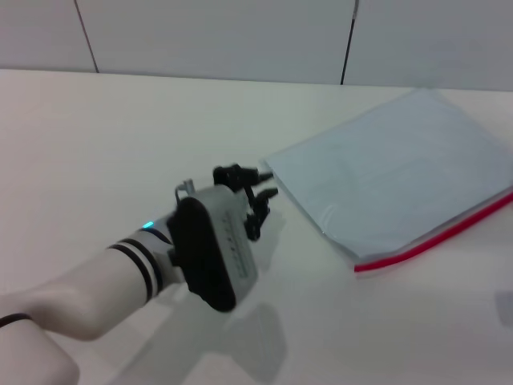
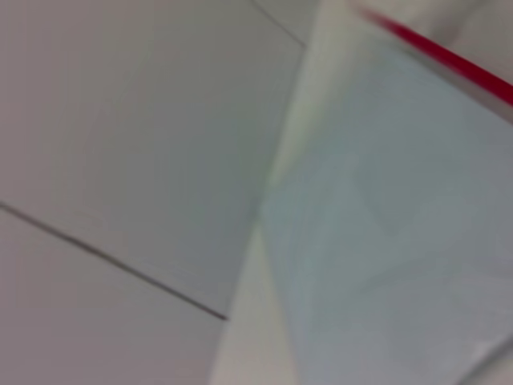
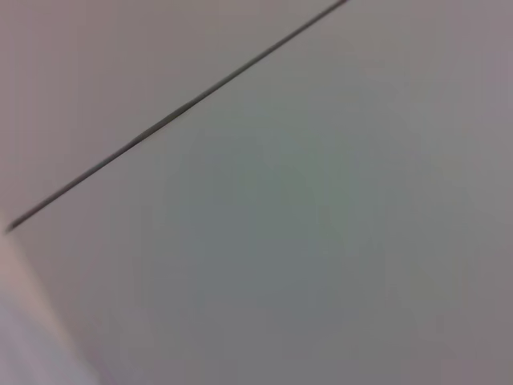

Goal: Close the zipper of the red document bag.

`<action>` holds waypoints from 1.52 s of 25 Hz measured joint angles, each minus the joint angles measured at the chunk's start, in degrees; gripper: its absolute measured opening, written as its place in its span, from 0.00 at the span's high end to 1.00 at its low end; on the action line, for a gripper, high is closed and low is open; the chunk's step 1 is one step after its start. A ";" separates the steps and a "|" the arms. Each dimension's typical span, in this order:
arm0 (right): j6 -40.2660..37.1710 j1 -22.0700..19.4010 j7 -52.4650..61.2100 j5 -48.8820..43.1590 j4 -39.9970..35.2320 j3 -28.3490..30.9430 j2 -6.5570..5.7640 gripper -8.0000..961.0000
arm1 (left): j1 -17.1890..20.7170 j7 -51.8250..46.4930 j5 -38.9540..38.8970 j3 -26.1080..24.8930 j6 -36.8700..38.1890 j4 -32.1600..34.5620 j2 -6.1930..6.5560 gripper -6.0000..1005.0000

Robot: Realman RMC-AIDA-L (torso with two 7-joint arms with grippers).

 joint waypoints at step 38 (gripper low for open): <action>-17.06 -3.76 57.98 2.79 1.66 -2.24 -0.16 0.26 | -8.27 -39.71 -33.42 0.45 -60.64 -33.49 -0.07 0.45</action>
